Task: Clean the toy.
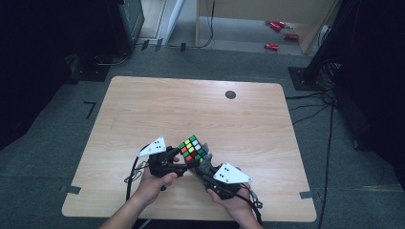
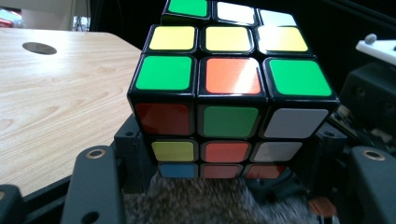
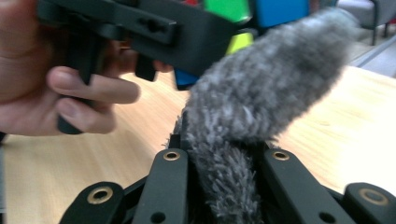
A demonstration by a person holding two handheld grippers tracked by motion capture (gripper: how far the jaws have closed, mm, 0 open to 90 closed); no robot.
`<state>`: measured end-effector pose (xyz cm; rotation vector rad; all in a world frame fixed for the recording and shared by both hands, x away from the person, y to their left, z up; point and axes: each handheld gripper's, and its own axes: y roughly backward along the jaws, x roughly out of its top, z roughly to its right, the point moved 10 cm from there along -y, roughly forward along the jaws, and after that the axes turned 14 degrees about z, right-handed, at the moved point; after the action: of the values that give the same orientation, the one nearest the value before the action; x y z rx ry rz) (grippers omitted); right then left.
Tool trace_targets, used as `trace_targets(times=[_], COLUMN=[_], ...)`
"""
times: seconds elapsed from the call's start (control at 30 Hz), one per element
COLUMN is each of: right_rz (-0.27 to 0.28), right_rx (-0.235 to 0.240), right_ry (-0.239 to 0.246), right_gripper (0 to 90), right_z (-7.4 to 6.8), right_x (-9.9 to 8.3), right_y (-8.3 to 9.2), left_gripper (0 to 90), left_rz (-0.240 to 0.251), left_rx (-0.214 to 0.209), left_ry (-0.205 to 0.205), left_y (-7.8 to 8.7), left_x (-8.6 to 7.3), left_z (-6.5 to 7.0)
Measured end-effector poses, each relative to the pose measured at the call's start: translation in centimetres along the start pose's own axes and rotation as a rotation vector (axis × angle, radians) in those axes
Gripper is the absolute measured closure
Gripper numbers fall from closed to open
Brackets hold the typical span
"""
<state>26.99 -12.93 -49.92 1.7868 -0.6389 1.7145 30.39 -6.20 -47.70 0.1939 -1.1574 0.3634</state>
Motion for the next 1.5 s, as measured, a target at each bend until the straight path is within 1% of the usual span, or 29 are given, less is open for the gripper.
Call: trace_targets(times=[0.03,0.07,0.1,0.13,0.2,0.33,0.4,0.43,0.47,0.5,0.53,0.57,0.6,0.67,0.73,0.8,0.87,0.9,0.93,1.03,1.13,1.2,1.27,1.33,1.37,1.4,1.43,1.47,1.5], right_rz=[0.001,0.016,0.016,0.029,0.027,0.007,-0.014,-0.014,-0.017,-0.019,-0.017,0.003,0.003,0.017,0.022,0.015,0.008,0.005,-0.007,-0.017,-0.011,0.002,0.031,0.036,0.034,0.024,0.024,0.009,0.004], right_rx=[-0.013,-0.051,-0.051,-0.083,-0.092,-0.063,-0.032,-0.032,-0.032,-0.031,-0.036,-0.07,-0.07,-0.105,-0.122,-0.107,-0.073,-0.062,-0.019,0.01,0.001,-0.04,-0.122,-0.129,-0.122,-0.095,-0.095,-0.048,-0.032], right_ry=[0.008,-0.009,-0.009,-0.029,-0.031,-0.023,0.019,0.019,0.039,0.056,0.053,0.024,0.024,-0.013,-0.018,-0.017,0.0,0.001,-0.002,0.0,-0.007,-0.019,-0.074,-0.081,-0.081,-0.075,-0.075,-0.059,-0.053], right_gripper=[78.7,78.3,78.3,78.3,78.3,78.1,78.0,78.0,78.0,78.0,78.1,78.1,78.1,78.1,78.1,78.0,77.7,77.6,77.6,77.7,77.9,77.9,77.9,77.9,77.8,77.7,77.7,77.5,77.5], right_z=[0.3,1.1,1.1,1.8,1.9,0.6,-0.7,-0.7,-0.8,-0.6,-0.3,1.0,1.0,2.2,2.6,2.2,1.1,0.7,-0.5,-1.1,-0.5,0.6,2.9,3.2,3.0,2.1,2.1,0.7,0.2], right_x=[0.1,0.4,0.4,0.8,0.8,0.2,-0.3,-0.3,-0.2,-0.1,0.1,0.6,0.6,0.8,0.6,0.2,-0.1,-0.2,-0.5,-0.5,-0.4,-0.2,0.2,0.2,0.0,-0.3,-0.3,-0.6,-0.7], right_y=[0.1,0.3,0.3,0.5,0.6,0.0,-0.5,-0.5,-0.6,-0.5,-0.4,-0.1,-0.1,0.3,0.4,0.1,-0.4,-0.6,-1.0,-1.1,-1.0,-0.7,-0.1,0.0,0.0,-0.3,-0.3,-0.7,-0.9], left_gripper=[35.2,35.2,35.2,35.2,35.2,35.2,35.2,35.2,35.2,35.2,35.2,35.2,35.2,35.3,35.2,35.2,35.3,35.2,35.2,35.2,35.2,35.3,35.2,35.3,35.3,35.2,35.2,35.3,35.2], left_rz=[0.005,0.011,0.011,0.014,0.007,-0.01,-0.014,-0.014,-0.012,-0.009,-0.008,-0.009,-0.009,-0.014,-0.022,-0.022,-0.017,-0.015,-0.015,-0.023,-0.022,-0.025,-0.026,-0.033,-0.034,-0.036,-0.034,-0.033,-0.032], left_rx=[0.007,0.006,0.006,0.005,0.012,0.03,0.035,0.037,0.039,0.045,0.049,0.052,0.053,0.053,0.05,0.043,0.036,0.036,0.035,0.045,0.045,0.038,0.034,0.033,0.035,0.035,0.036,0.037,0.037], left_ry=[-0.007,0.003,0.003,0.017,0.017,0.021,0.025,0.026,0.025,0.024,0.019,0.017,0.019,0.021,0.027,0.043,0.056,0.052,0.049,0.028,0.027,0.028,0.025,0.025,0.024,0.027,0.032,0.032,0.034], left_y=[0.0,0.1,0.1,0.0,-0.1,-0.3,-0.3,-0.2,-0.2,-0.1,-0.1,-0.1,-0.1,-0.1,-0.3,-0.4,-0.5,-0.5,-0.5,-0.3,-0.2,-0.2,-0.3,-0.4,-0.4,-0.5,-0.6,-0.6,-0.6], left_x=[0.1,0.2,0.2,0.3,0.3,-0.1,-0.1,0.0,0.0,0.1,0.2,0.2,0.2,0.1,-0.1,-0.2,-0.1,-0.1,-0.1,-0.1,-0.1,-0.2,-0.2,-0.4,-0.4,-0.5,-0.5,-0.5,-0.5], left_z=[0.0,0.0,0.0,0.0,0.0,-0.1,-0.2,-0.3,-0.3,-0.3,-0.4,-0.5,-0.5,-0.6,-0.4,-0.2,0.0,0.0,0.0,-0.3,-0.4,-0.3,-0.2,-0.1,-0.1,-0.1,-0.1,-0.1,-0.1])
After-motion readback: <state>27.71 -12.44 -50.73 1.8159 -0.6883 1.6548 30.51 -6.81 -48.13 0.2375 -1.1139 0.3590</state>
